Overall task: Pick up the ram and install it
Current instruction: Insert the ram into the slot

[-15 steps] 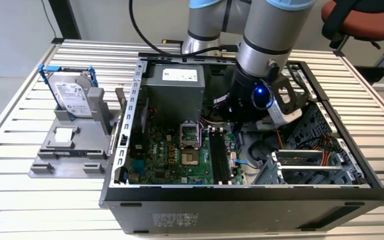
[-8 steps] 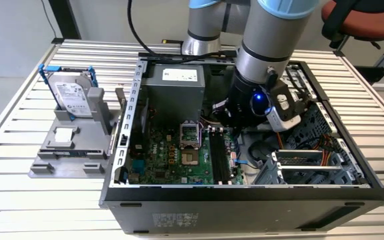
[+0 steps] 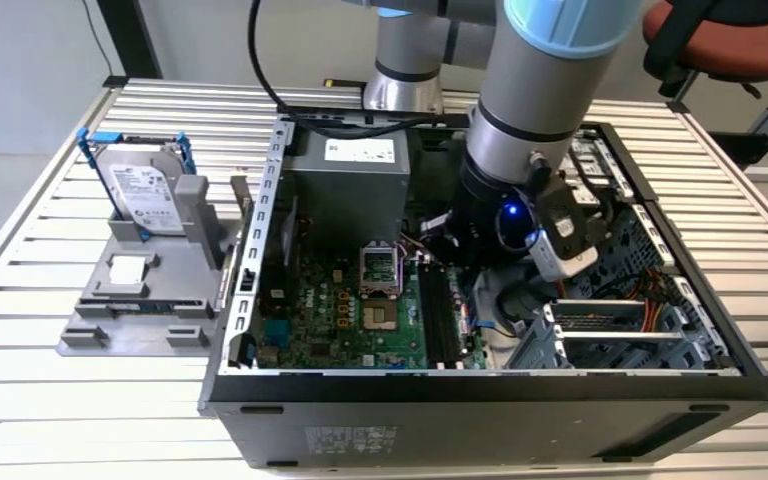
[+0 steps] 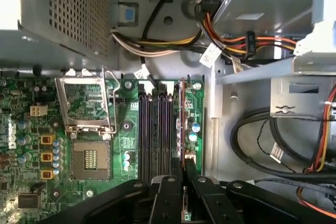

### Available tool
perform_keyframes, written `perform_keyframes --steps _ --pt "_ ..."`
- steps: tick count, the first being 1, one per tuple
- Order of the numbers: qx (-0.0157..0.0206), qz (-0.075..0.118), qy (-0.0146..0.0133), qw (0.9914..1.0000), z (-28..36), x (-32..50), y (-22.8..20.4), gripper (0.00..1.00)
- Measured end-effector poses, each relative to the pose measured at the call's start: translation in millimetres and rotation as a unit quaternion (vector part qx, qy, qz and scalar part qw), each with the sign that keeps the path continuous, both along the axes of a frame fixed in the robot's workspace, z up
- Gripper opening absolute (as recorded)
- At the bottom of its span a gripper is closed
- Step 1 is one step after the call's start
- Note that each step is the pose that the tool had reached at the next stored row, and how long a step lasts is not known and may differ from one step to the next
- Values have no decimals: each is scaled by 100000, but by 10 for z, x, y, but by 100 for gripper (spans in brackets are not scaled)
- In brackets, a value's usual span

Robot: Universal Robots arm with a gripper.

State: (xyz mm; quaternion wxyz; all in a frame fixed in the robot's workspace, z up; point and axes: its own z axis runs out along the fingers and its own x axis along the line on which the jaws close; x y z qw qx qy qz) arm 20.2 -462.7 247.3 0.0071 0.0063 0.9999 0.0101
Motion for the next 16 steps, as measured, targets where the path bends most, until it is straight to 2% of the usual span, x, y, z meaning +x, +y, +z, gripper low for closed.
perform_keyframes --steps 13,16 --pt "-3 -120 114 100000 -150 -12 -121 0" --pt "6 8 130 100000 -178 -13 -129 0"
